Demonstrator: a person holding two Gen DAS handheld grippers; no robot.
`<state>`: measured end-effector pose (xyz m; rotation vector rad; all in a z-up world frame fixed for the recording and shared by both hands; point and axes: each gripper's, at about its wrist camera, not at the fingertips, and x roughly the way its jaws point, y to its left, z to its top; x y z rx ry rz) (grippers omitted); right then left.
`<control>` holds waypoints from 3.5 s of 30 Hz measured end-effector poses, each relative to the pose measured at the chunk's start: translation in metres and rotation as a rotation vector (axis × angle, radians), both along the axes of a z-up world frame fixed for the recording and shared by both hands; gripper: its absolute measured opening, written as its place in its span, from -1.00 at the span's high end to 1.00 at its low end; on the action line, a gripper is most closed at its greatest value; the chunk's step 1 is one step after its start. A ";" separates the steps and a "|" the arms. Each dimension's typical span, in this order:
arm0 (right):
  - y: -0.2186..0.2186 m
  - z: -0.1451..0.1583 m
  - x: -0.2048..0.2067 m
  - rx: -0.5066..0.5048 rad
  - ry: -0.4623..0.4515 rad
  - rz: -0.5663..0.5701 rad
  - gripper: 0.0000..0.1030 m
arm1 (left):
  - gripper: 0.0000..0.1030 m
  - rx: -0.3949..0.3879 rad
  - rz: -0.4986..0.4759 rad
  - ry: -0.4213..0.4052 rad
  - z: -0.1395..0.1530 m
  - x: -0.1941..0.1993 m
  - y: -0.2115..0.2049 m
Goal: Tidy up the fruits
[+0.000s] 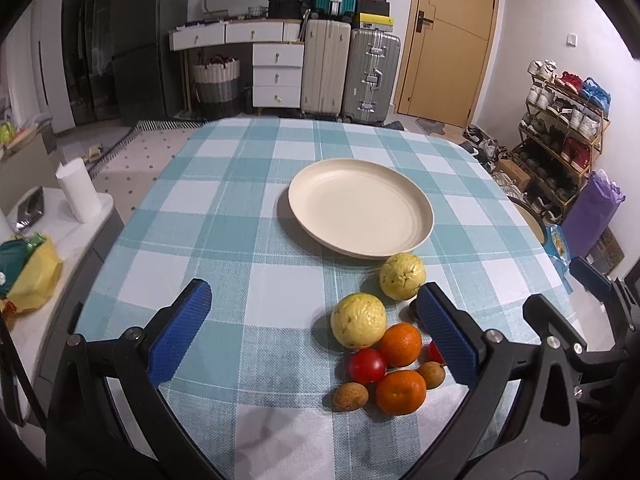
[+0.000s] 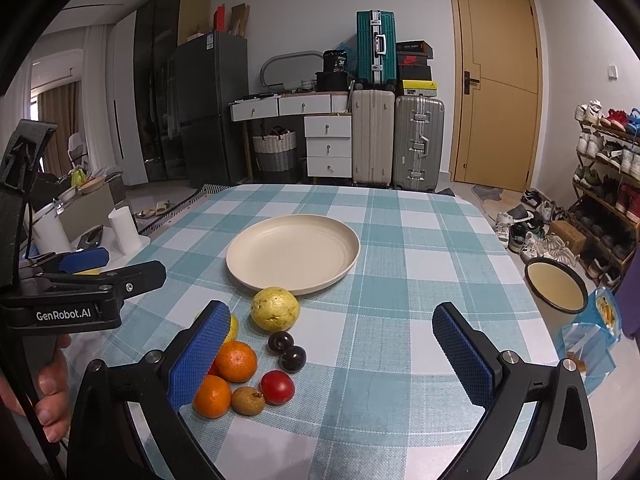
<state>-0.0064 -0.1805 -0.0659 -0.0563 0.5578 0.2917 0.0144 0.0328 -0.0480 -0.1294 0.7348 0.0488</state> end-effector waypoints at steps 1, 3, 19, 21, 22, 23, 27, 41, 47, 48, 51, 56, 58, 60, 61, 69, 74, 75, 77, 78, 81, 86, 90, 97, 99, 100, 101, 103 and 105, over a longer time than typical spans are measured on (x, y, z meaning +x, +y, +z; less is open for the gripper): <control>0.001 -0.001 0.002 -0.002 0.003 0.001 -1.00 | -0.99 -0.009 0.000 0.006 -0.002 0.002 0.002; 0.001 -0.004 0.005 -0.002 0.011 0.003 -1.00 | -0.99 -0.031 -0.001 0.020 -0.008 0.006 0.005; -0.002 -0.031 0.042 -0.024 0.081 -0.007 -1.00 | -0.98 -0.226 -0.102 0.196 -0.072 0.059 0.023; -0.002 -0.035 0.048 -0.018 0.099 -0.007 -1.00 | -0.96 -0.236 -0.106 0.204 -0.076 0.064 0.024; -0.002 -0.036 0.051 -0.016 0.103 -0.005 -1.00 | -0.95 -0.247 -0.116 0.207 -0.078 0.066 0.024; -0.001 -0.037 0.053 -0.017 0.106 -0.003 -1.00 | -0.93 -0.262 -0.131 0.214 -0.082 0.071 0.024; 0.005 -0.038 0.061 -0.030 0.104 0.006 -1.00 | -0.64 -0.342 -0.186 0.254 -0.093 0.081 0.023; 0.013 -0.046 0.090 -0.011 0.155 0.050 -1.00 | 0.14 -0.461 -0.323 0.296 -0.105 0.100 0.018; 0.016 -0.053 0.107 0.072 0.230 0.108 -1.00 | 0.14 -0.469 -0.324 0.284 -0.098 0.101 0.024; 0.017 -0.055 0.108 0.086 0.246 0.115 -1.00 | 0.14 -0.471 -0.323 0.282 -0.098 0.101 0.029; 0.019 -0.064 0.119 0.134 0.307 0.139 -1.00 | 0.14 -0.480 -0.317 0.280 -0.096 0.102 0.034; 0.026 -0.075 0.128 0.177 0.362 0.179 -1.00 | 0.14 -0.495 -0.306 0.280 -0.096 0.101 0.044; 0.031 -0.079 0.133 0.189 0.384 0.198 -1.00 | 0.14 -0.499 -0.301 0.281 -0.096 0.101 0.048; 0.036 -0.082 0.134 0.205 0.401 0.215 -1.00 | 0.14 -0.499 -0.299 0.280 -0.097 0.101 0.051; 0.039 -0.083 0.137 0.208 0.407 0.221 -0.99 | 0.14 -0.499 -0.298 0.279 -0.097 0.098 0.052; 0.054 -0.090 0.146 0.215 0.452 0.250 -0.64 | 0.14 -0.505 -0.282 0.276 -0.096 0.097 0.061; 0.057 -0.092 0.147 0.217 0.476 0.266 -0.26 | 0.14 -0.501 -0.277 0.265 -0.090 0.097 0.063; 0.056 -0.092 0.147 0.222 0.480 0.267 -0.09 | 0.14 -0.500 -0.275 0.262 -0.088 0.098 0.064; 0.054 -0.094 0.148 0.236 0.487 0.263 -0.08 | 0.14 -0.496 -0.272 0.255 -0.084 0.099 0.066; 0.052 -0.094 0.148 0.244 0.488 0.263 -0.08 | 0.14 -0.494 -0.269 0.253 -0.082 0.100 0.068; 0.049 -0.092 0.145 0.253 0.478 0.263 -0.07 | 0.14 -0.491 -0.260 0.242 -0.075 0.105 0.073; 0.038 -0.076 0.138 0.288 0.427 0.278 -0.07 | 0.14 -0.499 -0.251 0.237 -0.066 0.119 0.074; 0.033 -0.054 0.138 0.297 0.356 0.290 -0.07 | 0.14 -0.491 -0.257 0.216 -0.053 0.133 0.068; 0.032 -0.025 0.163 0.275 0.294 0.300 -0.07 | 0.14 -0.449 -0.258 0.201 -0.027 0.171 0.061; 0.033 -0.021 0.175 0.256 0.294 0.302 -0.07 | 0.14 -0.422 -0.255 0.200 -0.022 0.187 0.059; 0.032 -0.019 0.181 0.247 0.286 0.295 -0.07 | 0.14 -0.414 -0.257 0.203 -0.020 0.193 0.058; 0.032 -0.017 0.189 0.241 0.285 0.296 -0.07 | 0.13 -0.409 -0.259 0.209 -0.018 0.201 0.056; 0.033 -0.014 0.202 0.229 0.280 0.290 -0.07 | 0.13 -0.412 -0.270 0.214 -0.017 0.217 0.052; 0.036 -0.014 0.213 0.207 0.269 0.292 -0.07 | 0.13 -0.407 -0.275 0.227 -0.019 0.235 0.048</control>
